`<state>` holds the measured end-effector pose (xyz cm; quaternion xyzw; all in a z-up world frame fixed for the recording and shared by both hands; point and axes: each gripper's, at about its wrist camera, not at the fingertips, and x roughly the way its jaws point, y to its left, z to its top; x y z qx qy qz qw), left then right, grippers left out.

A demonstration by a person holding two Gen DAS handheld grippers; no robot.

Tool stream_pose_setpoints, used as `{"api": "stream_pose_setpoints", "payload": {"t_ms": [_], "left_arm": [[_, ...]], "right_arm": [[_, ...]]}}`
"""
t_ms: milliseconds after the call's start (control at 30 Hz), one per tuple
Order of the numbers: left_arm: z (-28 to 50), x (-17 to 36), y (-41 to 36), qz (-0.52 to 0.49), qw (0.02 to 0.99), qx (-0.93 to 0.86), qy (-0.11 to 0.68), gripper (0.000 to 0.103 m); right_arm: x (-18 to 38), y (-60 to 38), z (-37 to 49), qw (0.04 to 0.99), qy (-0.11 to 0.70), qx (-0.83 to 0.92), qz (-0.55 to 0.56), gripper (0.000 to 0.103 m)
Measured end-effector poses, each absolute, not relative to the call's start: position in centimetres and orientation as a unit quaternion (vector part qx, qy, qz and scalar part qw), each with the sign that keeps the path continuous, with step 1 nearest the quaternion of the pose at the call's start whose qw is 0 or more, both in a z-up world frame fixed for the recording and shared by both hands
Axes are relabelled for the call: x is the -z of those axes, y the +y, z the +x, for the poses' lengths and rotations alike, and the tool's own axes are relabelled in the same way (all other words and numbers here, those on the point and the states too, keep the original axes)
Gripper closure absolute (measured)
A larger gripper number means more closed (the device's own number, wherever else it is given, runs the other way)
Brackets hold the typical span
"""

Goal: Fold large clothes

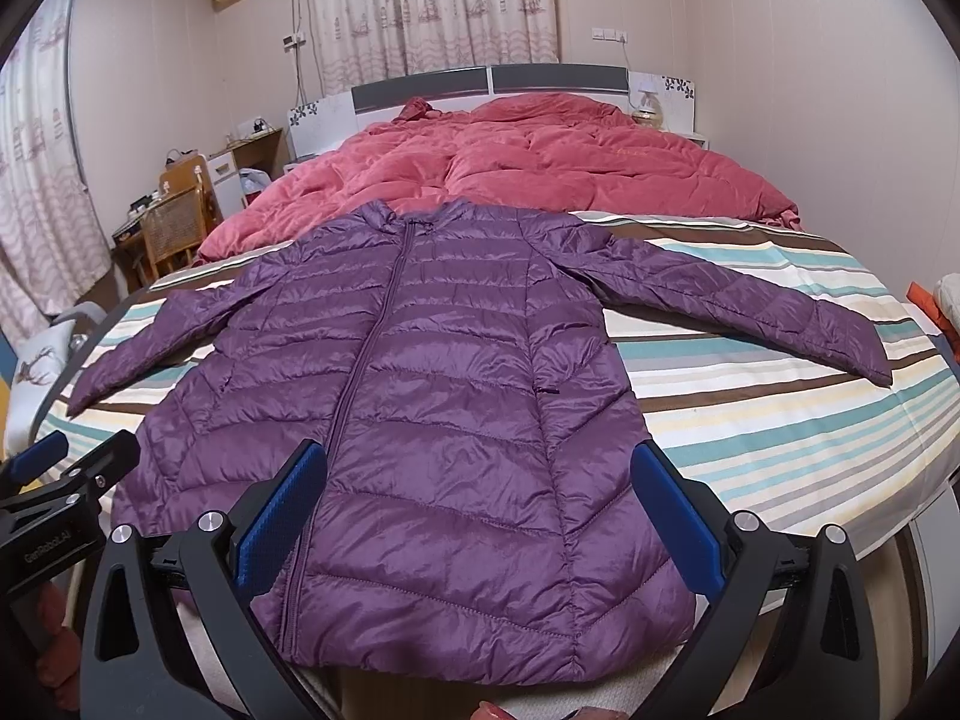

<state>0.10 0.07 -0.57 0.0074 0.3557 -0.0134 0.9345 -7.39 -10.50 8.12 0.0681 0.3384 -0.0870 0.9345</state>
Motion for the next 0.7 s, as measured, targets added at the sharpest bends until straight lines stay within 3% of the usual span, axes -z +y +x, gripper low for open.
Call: {"api": "stream_pose_setpoints", "payload": {"t_ms": [700], "left_arm": [[0.09,0.48,-0.05,0.006,0.934,0.014,0.358,0.002]], "right_arm": [[-8.04,-10.44,-7.35,0.935,0.338,0.086,0.069,0.003]]}}
